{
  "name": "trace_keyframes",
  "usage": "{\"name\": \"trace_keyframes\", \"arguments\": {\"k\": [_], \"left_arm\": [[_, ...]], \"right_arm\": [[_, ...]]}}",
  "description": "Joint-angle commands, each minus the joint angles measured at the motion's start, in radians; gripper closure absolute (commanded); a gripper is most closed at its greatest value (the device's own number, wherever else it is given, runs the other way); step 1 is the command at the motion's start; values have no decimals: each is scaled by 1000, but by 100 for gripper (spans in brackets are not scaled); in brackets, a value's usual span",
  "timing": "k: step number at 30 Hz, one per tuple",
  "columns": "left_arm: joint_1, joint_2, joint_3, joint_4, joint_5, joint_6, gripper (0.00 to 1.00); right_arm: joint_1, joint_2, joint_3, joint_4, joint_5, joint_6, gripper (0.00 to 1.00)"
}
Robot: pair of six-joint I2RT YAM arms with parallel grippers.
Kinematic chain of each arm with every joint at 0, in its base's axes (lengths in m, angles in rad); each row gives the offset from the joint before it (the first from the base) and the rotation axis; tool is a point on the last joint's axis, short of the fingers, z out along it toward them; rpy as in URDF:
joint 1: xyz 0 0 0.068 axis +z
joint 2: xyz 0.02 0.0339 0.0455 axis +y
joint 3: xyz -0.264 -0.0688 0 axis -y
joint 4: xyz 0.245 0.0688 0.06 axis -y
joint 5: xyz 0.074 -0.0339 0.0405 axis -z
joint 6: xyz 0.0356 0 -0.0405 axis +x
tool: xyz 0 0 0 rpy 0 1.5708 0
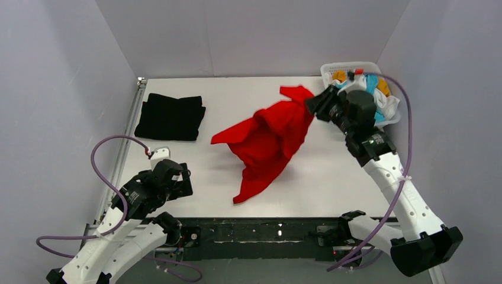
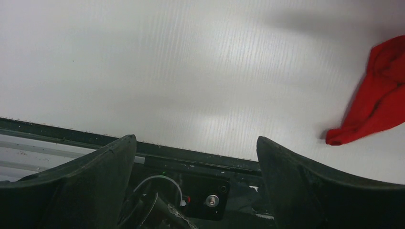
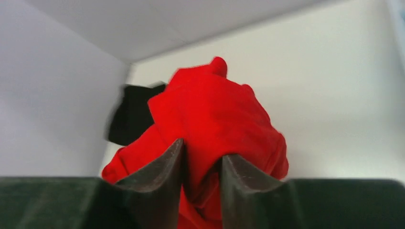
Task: Fold and stack the t-shirts
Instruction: Move the tshirt to the center of the board, then flatten out the tshirt
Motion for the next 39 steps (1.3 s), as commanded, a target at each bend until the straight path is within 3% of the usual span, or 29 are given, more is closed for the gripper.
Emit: {"name": "trace_keyframes", "arguments": {"k": [1, 4, 8, 10, 13, 16, 21, 27, 29, 33, 39], "left_arm": [[-5, 50, 9, -101, 14, -34, 2], [-4, 92, -2, -84, 112, -59, 2], [-4, 127, -92, 49, 338, -101, 2], [-5, 131, -159, 180, 455, -125, 2], [-5, 154, -264, 446, 665, -148, 2], [-5, 252, -301, 590, 761, -168, 2], [-14, 461, -305, 797, 861, -196, 2], [-83, 665, -245, 849, 866, -187, 8], [-111, 714, -234, 848, 851, -182, 12], [-129, 778, -216, 855, 843, -177, 30], [-146, 840, -194, 862, 825, -171, 68]], "right_arm": [[-86, -101, -364, -45, 241, 91, 44], [-147, -122, -458, -158, 293, 48, 31], [-150, -155, -404, -179, 359, -135, 22], [-148, -162, -375, -108, 236, -252, 20], [-143, -95, -308, -56, -126, -378, 19], [-74, 46, -197, -66, -333, -459, 19], [82, 351, 9, -78, -410, -572, 20], [205, 787, 396, -296, -298, -656, 23], [235, 902, 503, -342, -291, -671, 23], [272, 1071, 668, -385, -284, -719, 23], [315, 1211, 742, -401, -253, -792, 23]]}}
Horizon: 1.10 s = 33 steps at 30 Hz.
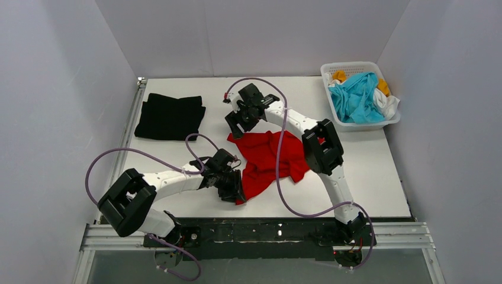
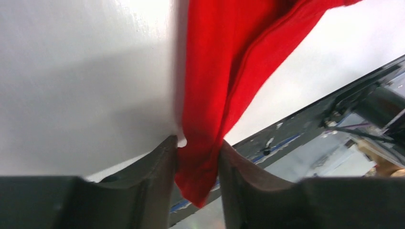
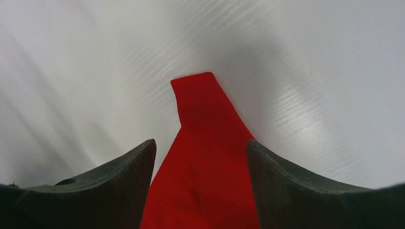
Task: Fold and stack the t-shirts
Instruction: Flatten out the tshirt
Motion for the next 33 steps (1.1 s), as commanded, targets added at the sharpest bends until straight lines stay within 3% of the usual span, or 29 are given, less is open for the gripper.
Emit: {"name": "trace_keyframes", "arguments": {"k": [1, 4, 9, 11, 15, 17, 23, 28, 33], "left_arm": [[-15, 44, 17, -59, -5, 8, 75], [-15, 62, 30, -85, -29, 9, 100], [-15, 11, 32, -172, -113, 33, 100], [-15, -29, 29, -241, -178, 35, 100], [-13, -119, 25, -381, -319, 53, 100], [-13, -163, 32, -447, -401, 59, 100], [31, -258, 92, -623, -569, 87, 100], [131, -318, 228, -781, -681, 123, 100], [167, -376, 436, -877, -900, 221, 100]], "right_arm": [[27, 52, 69, -42, 33, -97, 24], [51, 66, 43, -47, 64, -136, 25], [80, 85, -9, -61, 101, -159, 33], [81, 100, -11, -66, 119, -136, 45], [79, 118, -13, -31, 236, -81, 86], [71, 108, -12, -2, 274, -48, 99], [-16, -50, -33, 75, 450, 82, 99], [-127, -393, -224, 185, 521, 199, 99], [-192, -722, -392, 230, 552, 181, 99]]}}
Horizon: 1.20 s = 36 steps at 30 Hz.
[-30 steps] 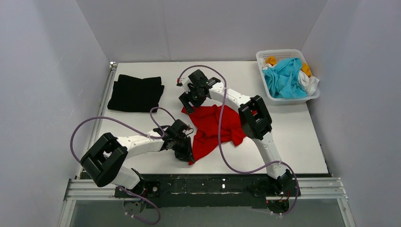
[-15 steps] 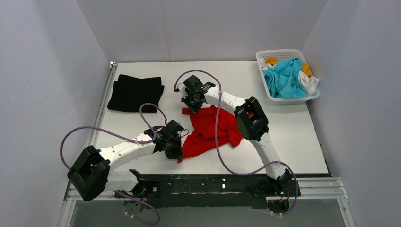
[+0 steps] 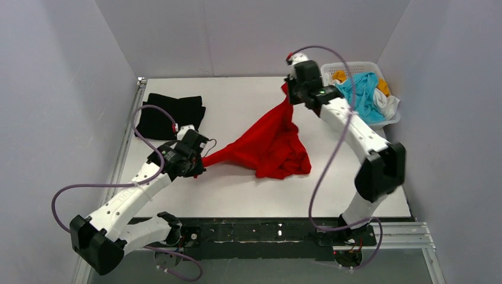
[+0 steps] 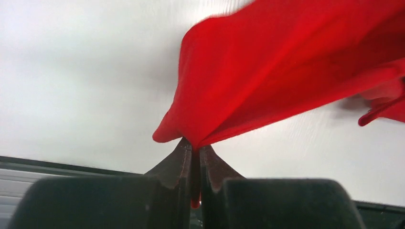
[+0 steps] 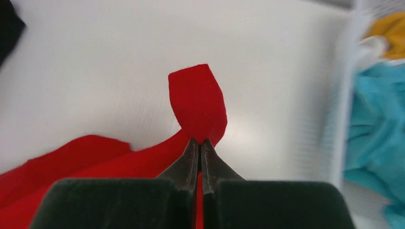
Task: Fold and stack the t-shirts
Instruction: Flatten out the tshirt
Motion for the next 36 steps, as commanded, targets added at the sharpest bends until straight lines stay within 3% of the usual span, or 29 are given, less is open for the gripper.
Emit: {"name": "trace_keyframes", "arguments": {"k": [1, 5, 12, 19, 25, 29, 30, 32, 35, 36], "left_arm": [[17, -58, 200, -240, -282, 119, 100], [20, -89, 370, -269, -359, 219, 100], [20, -195, 587, -251, -293, 378, 100], [20, -231, 854, -218, -5, 465, 100], [20, -232, 1044, -220, 331, 499, 100], [21, -191, 1170, -222, 438, 522, 100], [20, -164, 1213, -225, 433, 535, 100], [20, -75, 1250, -222, 331, 578, 100], [21, 84, 1156, -151, -20, 682, 100], [23, 232, 1116, -105, -240, 765, 100]], "right_arm": [[-17, -331, -75, 112, 96, 9, 99], [-18, -518, -83, 94, 106, -13, 99], [-18, -761, -42, 76, 5, -29, 99], [-18, -897, 118, -17, -199, 61, 99], [-18, -958, 270, -80, -428, 168, 99], [-18, -978, 343, -73, -536, 219, 99], [-18, -981, 354, -67, -531, 219, 99], [-18, -966, 331, -62, -365, 187, 99], [-18, -928, 174, -19, -24, 134, 99], [-17, -892, 32, 57, 239, 77, 99]]}}
